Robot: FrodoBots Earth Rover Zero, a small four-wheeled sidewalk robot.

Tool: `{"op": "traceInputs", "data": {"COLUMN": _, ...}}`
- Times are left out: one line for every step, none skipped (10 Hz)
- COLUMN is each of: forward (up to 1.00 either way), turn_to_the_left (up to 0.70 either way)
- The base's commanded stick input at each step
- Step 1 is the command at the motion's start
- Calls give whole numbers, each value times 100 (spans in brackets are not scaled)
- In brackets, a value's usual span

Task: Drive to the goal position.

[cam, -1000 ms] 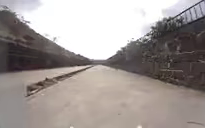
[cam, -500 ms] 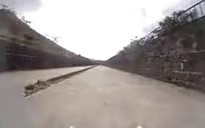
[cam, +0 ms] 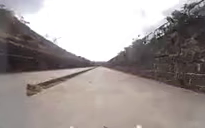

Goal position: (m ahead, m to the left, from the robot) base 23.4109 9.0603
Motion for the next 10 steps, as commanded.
{"op": "traceInputs", "data": {"forward": 100, "turn_to_the_left": 0}}
{"op": "traceInputs", "data": {"forward": 100, "turn_to_the_left": 0}}
{"op": "traceInputs", "data": {"forward": 100, "turn_to_the_left": 0}}
{"op": "traceInputs", "data": {"forward": 100, "turn_to_the_left": 0}}
{"op": "traceInputs", "data": {"forward": 100, "turn_to_the_left": 0}}
{"op": "traceInputs", "data": {"forward": 100, "turn_to_the_left": 0}}
{"op": "traceInputs", "data": {"forward": 100, "turn_to_the_left": 0}}
{"op": "traceInputs", "data": {"forward": 100, "turn_to_the_left": 0}}
{"op": "traceInputs", "data": {"forward": 100, "turn_to_the_left": 0}}
{"op": "traceInputs", "data": {"forward": 100, "turn_to_the_left": 0}}
